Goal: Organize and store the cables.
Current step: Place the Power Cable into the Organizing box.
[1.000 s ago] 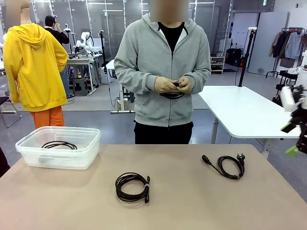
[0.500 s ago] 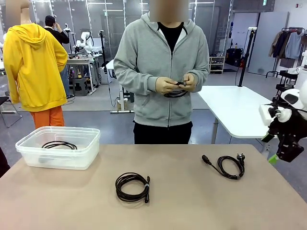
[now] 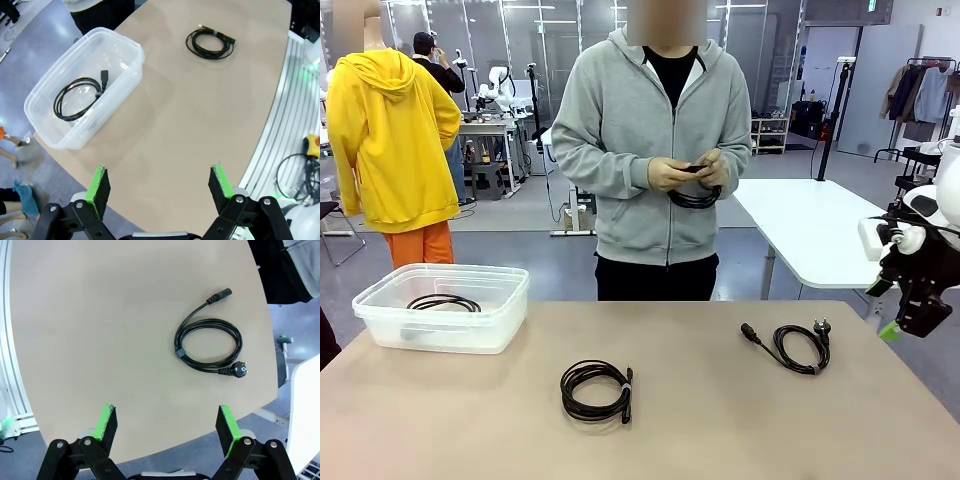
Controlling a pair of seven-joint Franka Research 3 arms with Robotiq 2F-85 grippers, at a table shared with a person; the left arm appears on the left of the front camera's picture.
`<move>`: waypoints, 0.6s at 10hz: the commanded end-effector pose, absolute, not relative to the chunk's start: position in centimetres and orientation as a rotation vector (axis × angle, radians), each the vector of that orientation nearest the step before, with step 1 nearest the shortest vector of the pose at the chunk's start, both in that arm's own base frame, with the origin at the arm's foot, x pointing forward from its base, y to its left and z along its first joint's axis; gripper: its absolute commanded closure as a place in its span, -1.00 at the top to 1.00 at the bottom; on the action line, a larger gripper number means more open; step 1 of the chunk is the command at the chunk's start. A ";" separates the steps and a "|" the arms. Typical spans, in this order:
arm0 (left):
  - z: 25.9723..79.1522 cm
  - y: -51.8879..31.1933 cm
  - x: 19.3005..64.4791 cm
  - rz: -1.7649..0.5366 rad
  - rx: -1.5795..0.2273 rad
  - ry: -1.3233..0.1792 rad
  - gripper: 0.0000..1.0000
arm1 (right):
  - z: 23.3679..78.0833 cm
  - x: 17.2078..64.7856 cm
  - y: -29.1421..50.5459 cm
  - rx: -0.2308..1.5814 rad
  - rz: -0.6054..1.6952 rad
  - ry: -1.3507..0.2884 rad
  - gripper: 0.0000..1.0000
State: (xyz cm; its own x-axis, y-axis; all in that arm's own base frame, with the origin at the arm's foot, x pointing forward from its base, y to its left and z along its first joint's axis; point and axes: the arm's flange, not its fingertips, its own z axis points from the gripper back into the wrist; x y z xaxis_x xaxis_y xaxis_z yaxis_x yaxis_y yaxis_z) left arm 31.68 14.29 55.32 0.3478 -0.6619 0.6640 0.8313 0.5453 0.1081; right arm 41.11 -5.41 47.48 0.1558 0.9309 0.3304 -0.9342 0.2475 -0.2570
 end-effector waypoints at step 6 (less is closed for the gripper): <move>55.2 14.2 31.5 -1.003 -0.276 -0.733 1.00 | 40.0 51.5 -3.1 0.052 1.402 -0.288 1.00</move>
State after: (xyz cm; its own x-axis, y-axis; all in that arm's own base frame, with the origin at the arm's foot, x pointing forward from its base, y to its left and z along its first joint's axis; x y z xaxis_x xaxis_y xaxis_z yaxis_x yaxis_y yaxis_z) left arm 31.67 14.26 55.32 0.3479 -0.6624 0.6634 0.8314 0.5451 0.1083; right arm 49.52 -2.75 40.36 0.1629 0.9575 0.2381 -0.9707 0.1987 -0.1350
